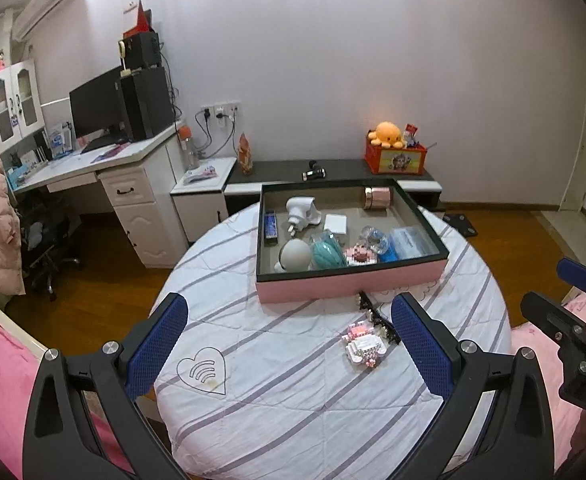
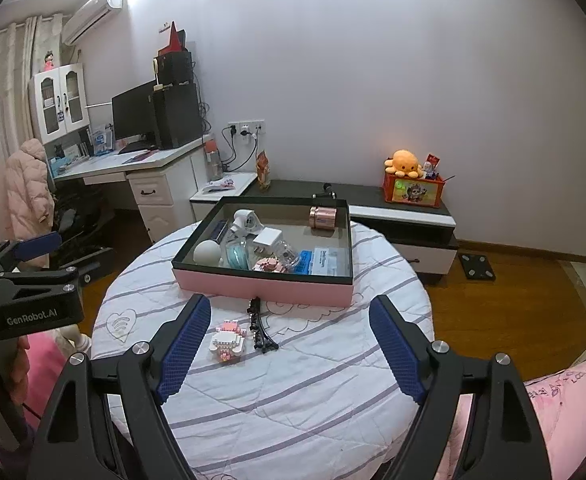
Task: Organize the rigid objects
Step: 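Withdraw both grippers from the tray back over the table, then grasp the pink-and-white block toy with the left gripper while the right grasps the black hair clip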
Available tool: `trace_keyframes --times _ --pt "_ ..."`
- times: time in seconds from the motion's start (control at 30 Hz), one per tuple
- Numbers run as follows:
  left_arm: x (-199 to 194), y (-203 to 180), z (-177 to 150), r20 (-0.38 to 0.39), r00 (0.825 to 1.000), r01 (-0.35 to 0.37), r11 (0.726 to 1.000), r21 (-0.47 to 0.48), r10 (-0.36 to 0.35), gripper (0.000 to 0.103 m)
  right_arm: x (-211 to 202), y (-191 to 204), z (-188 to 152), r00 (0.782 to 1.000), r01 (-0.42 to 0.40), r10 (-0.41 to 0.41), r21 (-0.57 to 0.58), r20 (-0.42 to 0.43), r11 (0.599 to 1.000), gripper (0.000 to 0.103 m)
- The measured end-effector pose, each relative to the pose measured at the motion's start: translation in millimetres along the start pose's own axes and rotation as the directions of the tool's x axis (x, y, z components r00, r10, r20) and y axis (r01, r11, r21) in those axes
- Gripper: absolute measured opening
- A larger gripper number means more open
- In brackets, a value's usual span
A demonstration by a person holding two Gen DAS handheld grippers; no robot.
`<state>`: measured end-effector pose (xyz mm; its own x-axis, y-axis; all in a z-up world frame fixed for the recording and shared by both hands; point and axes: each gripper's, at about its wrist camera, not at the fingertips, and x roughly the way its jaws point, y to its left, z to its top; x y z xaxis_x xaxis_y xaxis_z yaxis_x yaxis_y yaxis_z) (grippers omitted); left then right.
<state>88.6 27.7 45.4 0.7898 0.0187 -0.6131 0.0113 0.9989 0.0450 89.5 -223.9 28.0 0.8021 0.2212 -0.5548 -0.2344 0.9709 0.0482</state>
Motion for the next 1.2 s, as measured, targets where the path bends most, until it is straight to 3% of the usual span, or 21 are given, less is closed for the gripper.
trace_keyframes --times 0.3,0.57,0.8,0.97,1.0,1.03,1.1,1.13,1.2 --pt "66 -3 -11 -0.159 0.987 0.009 1.0 0.017 -0.006 0.103 68 -3 -5 0.988 0.005 -0.01 -0.034 -0.154 0.999 0.083" --pt "122 3 -23 -0.285 0.958 0.013 1.0 -0.001 -0.013 0.103 131 1 -14 0.959 -0.013 -0.008 -0.07 -0.285 0.997 0.083" --pt "151 10 -30 -0.353 0.935 0.018 1.0 -0.023 -0.024 0.103 179 6 -23 0.934 -0.045 0.009 -0.093 -0.358 0.995 0.083" --pt "169 15 -37 -0.404 0.912 0.054 0.997 -0.059 -0.073 0.103 202 12 -32 0.912 -0.08 0.032 -0.101 -0.41 0.992 0.08" --pt "171 16 -38 -0.408 0.91 0.058 0.996 -0.062 -0.078 0.103 206 13 -34 0.908 -0.079 0.027 -0.108 -0.417 0.991 0.078" --pt "174 15 -39 -0.417 0.905 0.064 0.995 -0.07 -0.088 0.103 210 14 -36 0.903 -0.081 0.025 -0.112 -0.429 0.99 0.07" --pt "178 12 -40 -0.438 0.892 0.086 0.993 -0.084 -0.114 0.103 217 13 -40 0.886 -0.131 0.082 -0.078 -0.457 0.988 0.05" --pt "180 9 -40 -0.447 0.885 0.098 0.991 -0.088 -0.128 0.103 217 13 -43 0.884 -0.132 0.081 -0.079 -0.461 0.988 0.033" --pt "182 -2 -42 -0.459 0.876 0.125 0.989 -0.085 -0.15 0.103 213 13 -46 0.893 -0.118 0.058 -0.109 -0.446 0.987 0.034"
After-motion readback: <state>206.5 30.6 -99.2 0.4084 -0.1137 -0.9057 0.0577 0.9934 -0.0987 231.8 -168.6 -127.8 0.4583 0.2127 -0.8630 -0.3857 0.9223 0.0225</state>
